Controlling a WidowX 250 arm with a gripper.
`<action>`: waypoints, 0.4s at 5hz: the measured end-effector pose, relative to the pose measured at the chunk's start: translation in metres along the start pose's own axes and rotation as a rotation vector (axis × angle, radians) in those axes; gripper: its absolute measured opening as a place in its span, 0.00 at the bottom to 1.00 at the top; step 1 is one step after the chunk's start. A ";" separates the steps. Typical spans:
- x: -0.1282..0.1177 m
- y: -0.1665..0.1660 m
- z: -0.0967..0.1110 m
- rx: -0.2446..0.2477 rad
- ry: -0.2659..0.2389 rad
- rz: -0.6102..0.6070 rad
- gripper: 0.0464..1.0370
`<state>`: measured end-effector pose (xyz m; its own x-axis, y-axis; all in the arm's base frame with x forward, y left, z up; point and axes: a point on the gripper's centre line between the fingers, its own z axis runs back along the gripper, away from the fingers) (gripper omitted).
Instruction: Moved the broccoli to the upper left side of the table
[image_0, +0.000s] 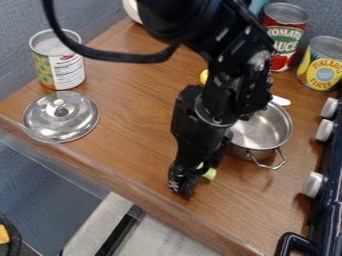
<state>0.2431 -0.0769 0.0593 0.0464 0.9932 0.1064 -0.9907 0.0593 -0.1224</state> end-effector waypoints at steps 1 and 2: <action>-0.001 -0.006 -0.001 -0.015 -0.001 0.003 0.65; 0.001 -0.005 0.000 -0.019 -0.012 0.009 0.63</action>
<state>0.2486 -0.0758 0.0602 0.0357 0.9925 0.1168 -0.9884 0.0523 -0.1424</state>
